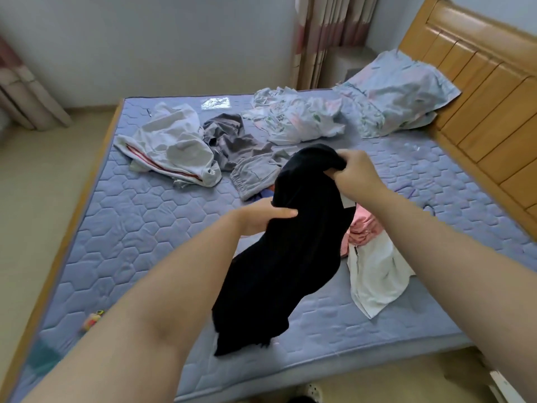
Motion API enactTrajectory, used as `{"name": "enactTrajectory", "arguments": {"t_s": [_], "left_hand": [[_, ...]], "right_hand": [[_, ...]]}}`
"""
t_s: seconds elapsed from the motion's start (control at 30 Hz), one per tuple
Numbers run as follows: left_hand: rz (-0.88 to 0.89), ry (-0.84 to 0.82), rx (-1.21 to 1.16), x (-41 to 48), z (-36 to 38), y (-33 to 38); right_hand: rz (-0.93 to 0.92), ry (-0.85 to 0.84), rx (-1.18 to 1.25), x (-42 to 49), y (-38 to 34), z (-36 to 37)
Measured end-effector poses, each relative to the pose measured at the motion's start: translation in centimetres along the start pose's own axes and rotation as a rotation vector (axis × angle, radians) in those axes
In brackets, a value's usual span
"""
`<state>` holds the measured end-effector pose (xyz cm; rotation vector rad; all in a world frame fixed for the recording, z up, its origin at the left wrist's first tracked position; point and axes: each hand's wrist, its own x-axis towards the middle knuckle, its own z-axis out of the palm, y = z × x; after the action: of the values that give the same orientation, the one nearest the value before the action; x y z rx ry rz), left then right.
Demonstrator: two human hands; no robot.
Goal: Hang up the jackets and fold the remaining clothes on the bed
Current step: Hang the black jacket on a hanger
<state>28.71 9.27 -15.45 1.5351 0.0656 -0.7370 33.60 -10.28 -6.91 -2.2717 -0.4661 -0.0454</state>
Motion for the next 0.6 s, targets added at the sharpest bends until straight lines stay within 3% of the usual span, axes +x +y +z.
{"name": "enactTrajectory", "arguments": {"t_s": [0.2, 0.33, 0.4, 0.5, 0.6], "left_hand": [[0.184, 0.000, -0.098, -2.4, -0.5, 6.4], [0.266, 0.054, -0.030, -3.8, -0.3, 9.2], [0.324, 0.210, -0.026, -4.4, -0.1, 10.1], [0.440, 0.513, -0.102, -5.4, 0.0, 10.7], [0.489, 0.617, -0.158, -6.2, -0.3, 10.7]], "right_hand": [[-0.115, -0.135, -0.027, 1.4, -3.1, -3.2], [-0.137, -0.136, -0.033, 1.8, -4.4, -4.5], [-0.134, -0.180, -0.013, 1.6, -5.1, -5.0], [0.003, -0.452, -0.048, 0.6, -5.5, -6.1], [0.172, -0.606, -0.412, -0.3, -3.2, -5.9]]}}
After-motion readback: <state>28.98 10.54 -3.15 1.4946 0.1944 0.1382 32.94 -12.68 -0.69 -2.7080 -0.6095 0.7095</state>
